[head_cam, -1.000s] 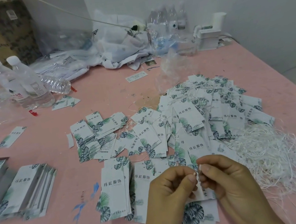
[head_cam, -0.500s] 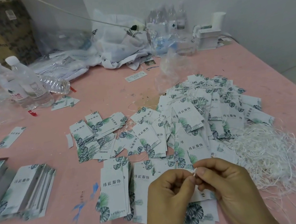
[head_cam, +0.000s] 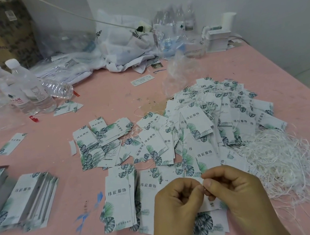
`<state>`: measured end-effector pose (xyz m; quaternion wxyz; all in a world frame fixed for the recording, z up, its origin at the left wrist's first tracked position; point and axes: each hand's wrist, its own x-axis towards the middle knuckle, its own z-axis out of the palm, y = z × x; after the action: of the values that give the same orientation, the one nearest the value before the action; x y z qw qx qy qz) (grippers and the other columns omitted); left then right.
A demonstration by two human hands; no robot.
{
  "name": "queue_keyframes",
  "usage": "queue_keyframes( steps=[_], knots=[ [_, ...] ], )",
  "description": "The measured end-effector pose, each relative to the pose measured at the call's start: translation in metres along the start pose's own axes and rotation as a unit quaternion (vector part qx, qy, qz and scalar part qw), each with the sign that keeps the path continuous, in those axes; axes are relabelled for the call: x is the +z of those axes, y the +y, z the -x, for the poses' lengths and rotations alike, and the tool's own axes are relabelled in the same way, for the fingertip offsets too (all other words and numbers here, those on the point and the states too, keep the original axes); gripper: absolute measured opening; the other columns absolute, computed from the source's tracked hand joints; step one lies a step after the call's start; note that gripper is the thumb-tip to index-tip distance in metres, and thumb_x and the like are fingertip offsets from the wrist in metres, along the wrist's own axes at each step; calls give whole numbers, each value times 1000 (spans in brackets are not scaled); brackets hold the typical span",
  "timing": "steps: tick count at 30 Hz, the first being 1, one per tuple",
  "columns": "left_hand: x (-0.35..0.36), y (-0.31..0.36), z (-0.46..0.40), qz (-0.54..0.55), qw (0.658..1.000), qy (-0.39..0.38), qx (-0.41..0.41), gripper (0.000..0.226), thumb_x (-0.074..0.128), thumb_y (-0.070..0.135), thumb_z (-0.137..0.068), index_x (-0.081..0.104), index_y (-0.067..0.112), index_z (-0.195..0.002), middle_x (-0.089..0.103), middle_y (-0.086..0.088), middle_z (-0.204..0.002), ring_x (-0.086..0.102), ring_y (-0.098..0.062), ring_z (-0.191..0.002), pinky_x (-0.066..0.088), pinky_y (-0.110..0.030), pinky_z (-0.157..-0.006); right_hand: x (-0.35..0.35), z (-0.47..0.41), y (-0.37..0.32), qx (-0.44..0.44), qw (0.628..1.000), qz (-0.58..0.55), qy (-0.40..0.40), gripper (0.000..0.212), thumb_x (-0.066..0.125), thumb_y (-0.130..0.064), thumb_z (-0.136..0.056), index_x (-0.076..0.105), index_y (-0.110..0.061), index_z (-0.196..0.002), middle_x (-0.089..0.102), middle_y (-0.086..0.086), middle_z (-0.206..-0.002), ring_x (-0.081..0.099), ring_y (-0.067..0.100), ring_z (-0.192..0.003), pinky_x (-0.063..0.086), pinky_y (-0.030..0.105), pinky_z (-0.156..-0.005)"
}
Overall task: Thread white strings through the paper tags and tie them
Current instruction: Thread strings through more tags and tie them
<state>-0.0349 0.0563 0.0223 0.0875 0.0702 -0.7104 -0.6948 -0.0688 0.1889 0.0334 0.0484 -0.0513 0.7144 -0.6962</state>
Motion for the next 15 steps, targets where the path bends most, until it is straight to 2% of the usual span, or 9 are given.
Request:
queue_keyframes(
  steps=[4, 7, 10, 15],
  knots=[
    [0, -5, 0, -9, 1000, 13, 4, 6, 71, 29, -76, 71, 29, -69, 58, 7, -53, 45, -4, -51, 38, -19, -50, -4, -2, 1, 16, 1000, 6, -19, 25, 73, 1, -78, 78, -23, -79, 68, 10, -61, 63, 12, -55, 52, 17, -56],
    [1, -7, 0, -7, 1000, 22, 12, 8, 74, 35, -73, 71, 28, -71, 58, 6, -55, 46, -5, -52, 38, -19, -50, -7, -5, 2, 62, 995, -58, -45, 13, 78, -5, -72, 78, -14, -82, 67, 12, -61, 62, 16, -57, 52, 21, -55],
    [1, -8, 0, 5, 999, 33, 13, 16, 74, 43, -66, 73, 29, -74, 63, 2, -61, 51, -8, -56, 42, -22, -53, -11, -8, 6, 106, 985, -119, -72, 23, 85, -10, -64, 77, -6, -84, 65, 14, -62, 60, 17, -56, 50, 21, -53],
    [1, -9, 2, -6, 1000, 18, 25, 21, 71, 52, -67, 76, 34, -76, 67, -2, -66, 53, -7, -57, 46, -28, -55, -10, -9, 9, 138, 972, -177, -75, 33, 80, -18, -55, 75, 0, -81, 62, 15, -59, 57, 16, -53, 49, 22, -49]
  ],
)
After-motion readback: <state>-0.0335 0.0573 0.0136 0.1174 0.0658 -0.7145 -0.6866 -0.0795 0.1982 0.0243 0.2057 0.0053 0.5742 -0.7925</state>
